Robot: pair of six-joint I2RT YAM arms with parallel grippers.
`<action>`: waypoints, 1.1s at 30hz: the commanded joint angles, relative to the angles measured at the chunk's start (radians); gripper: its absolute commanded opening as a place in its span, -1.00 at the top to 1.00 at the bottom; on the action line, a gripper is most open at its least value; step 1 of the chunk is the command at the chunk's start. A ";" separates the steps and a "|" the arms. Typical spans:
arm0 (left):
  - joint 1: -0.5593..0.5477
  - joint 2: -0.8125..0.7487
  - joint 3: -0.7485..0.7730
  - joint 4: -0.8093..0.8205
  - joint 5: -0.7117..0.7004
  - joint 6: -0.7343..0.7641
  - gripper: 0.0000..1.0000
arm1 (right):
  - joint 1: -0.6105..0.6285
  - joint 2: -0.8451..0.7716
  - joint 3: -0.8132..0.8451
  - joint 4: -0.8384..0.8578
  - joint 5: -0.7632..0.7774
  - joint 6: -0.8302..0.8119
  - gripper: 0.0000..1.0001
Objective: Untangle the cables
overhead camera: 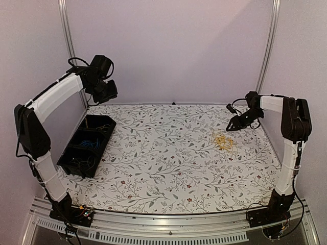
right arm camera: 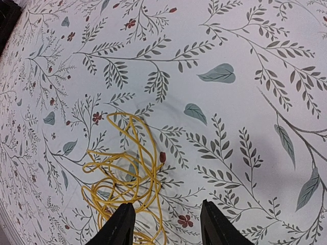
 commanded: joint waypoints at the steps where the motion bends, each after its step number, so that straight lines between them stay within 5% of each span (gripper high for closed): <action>1: -0.125 0.040 0.029 0.130 0.098 0.107 0.24 | 0.003 -0.066 -0.081 -0.002 -0.001 -0.035 0.04; 12: -0.335 0.188 0.143 0.215 0.232 0.246 0.29 | -0.043 -0.206 -0.267 0.008 0.021 -0.046 0.06; 33: -0.371 0.149 0.053 0.253 0.235 0.176 0.28 | -0.068 -0.130 -0.315 0.092 0.116 -0.172 0.08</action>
